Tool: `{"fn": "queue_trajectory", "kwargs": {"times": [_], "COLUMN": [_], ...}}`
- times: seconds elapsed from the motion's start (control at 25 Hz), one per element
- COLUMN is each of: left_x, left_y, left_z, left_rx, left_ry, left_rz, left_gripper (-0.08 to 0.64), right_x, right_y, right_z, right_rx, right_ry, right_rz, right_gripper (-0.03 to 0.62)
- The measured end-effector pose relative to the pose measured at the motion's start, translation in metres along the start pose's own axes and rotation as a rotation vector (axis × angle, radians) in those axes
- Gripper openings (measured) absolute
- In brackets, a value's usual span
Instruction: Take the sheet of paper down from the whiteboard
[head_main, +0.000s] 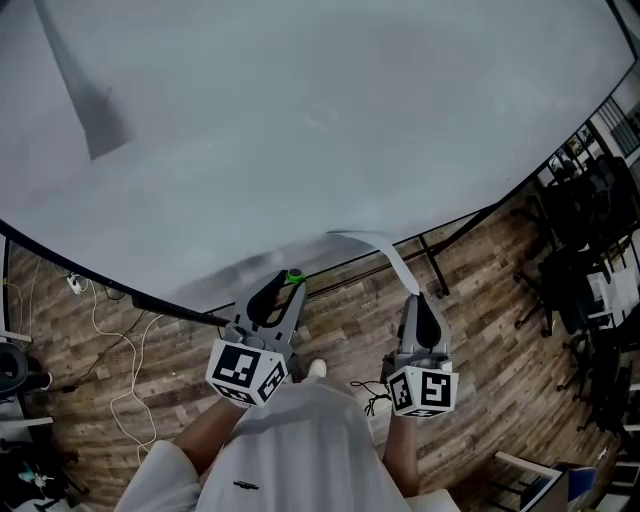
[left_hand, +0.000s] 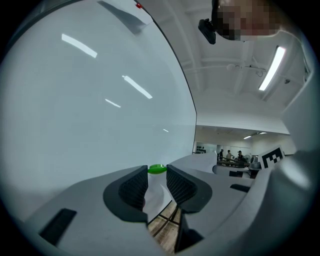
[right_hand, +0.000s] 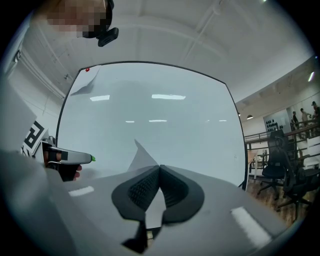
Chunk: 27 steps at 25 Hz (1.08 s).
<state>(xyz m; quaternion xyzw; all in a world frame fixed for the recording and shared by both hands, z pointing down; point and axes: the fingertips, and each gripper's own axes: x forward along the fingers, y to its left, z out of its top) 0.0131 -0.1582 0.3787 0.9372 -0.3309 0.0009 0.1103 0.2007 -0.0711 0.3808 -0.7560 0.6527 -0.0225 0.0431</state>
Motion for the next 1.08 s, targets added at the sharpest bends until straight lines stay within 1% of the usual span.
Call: {"fn": "queue_trajectory", "kwargs": {"times": [0.16, 0.72, 1.08], "left_x": [-0.0012, -0.0006, 0.0040], "left_y": [0.0037, 0.0012, 0.0024], "left_z": [-0.0057, -0.0047, -0.0068], "left_rx": [-0.037, -0.024, -0.034], "left_ry": [0.010, 0.008, 0.011], "left_rz": [0.004, 0.009, 0.011], "left_gripper": [0.120, 0.120, 0.120], "right_x": [-0.0027, -0.0030, -0.0010], "right_y": [0.0021, -0.0017, -0.0010], "right_z": [0.0008, 0.0028, 0.0034], "right_rx": [-0.020, -0.039, -0.047], "right_ry": [0.004, 0.001, 0.002], "right_rz": [0.005, 0.000, 0.007], "right_gripper": [0.011, 0.011, 0.011]}}
